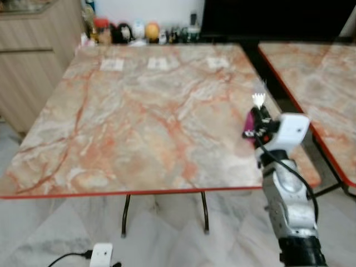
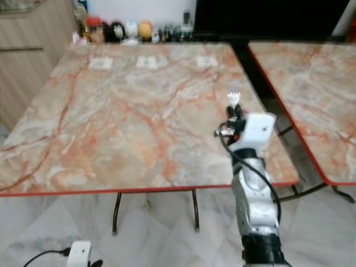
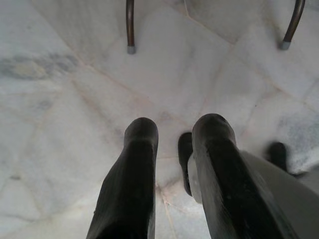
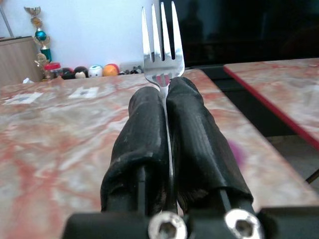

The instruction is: Setting the table

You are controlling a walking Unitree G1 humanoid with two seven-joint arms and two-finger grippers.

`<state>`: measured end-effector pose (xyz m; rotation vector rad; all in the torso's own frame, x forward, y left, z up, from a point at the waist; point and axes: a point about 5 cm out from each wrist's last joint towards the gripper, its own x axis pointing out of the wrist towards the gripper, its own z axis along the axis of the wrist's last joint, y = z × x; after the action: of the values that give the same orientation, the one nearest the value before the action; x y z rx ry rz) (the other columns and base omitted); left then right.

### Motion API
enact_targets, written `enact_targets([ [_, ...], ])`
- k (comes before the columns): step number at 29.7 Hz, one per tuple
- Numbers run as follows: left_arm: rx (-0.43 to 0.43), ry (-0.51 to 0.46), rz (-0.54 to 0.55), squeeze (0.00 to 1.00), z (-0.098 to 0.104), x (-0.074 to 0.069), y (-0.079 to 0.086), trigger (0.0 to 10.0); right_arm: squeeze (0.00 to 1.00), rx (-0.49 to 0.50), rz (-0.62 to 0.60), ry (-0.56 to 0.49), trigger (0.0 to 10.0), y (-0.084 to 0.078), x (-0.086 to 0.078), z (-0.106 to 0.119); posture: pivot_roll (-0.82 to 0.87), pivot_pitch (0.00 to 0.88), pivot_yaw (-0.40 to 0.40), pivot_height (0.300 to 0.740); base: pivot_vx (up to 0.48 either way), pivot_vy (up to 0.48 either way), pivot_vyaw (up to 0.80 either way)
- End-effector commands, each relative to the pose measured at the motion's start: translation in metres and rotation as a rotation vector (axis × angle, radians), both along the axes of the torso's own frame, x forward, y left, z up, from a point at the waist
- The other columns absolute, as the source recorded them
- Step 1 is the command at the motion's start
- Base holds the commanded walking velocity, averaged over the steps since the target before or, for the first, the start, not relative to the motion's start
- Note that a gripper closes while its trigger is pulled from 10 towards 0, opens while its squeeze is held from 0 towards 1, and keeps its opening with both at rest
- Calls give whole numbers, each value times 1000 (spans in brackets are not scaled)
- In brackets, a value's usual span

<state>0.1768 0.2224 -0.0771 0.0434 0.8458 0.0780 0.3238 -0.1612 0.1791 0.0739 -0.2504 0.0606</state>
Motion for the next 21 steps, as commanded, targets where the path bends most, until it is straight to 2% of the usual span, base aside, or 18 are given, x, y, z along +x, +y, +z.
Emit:
enact_targets([
  [1,-6,31,-7,0,-4,-6,-4,10000,0,-21,-25,-25,10000,-8,-1,5,-68,74,35,740,0,-424,800],
  [3,-6,32,-5,0,-4,-6,-2,10000,0,-2,-36,-19,10000,-10,0,6,-67,84,35,740,0,-422,800],
  [12,-5,37,-3,0,-4,-8,2,10000,0,29,-56,-20,10000,-11,0,6,-74,101,40,740,0,-420,0],
  [21,-10,32,-16,0,-3,-3,-6,10000,0,30,-78,-13,10000,-16,0,6,-80,110,42,740,0,-420,0],
])
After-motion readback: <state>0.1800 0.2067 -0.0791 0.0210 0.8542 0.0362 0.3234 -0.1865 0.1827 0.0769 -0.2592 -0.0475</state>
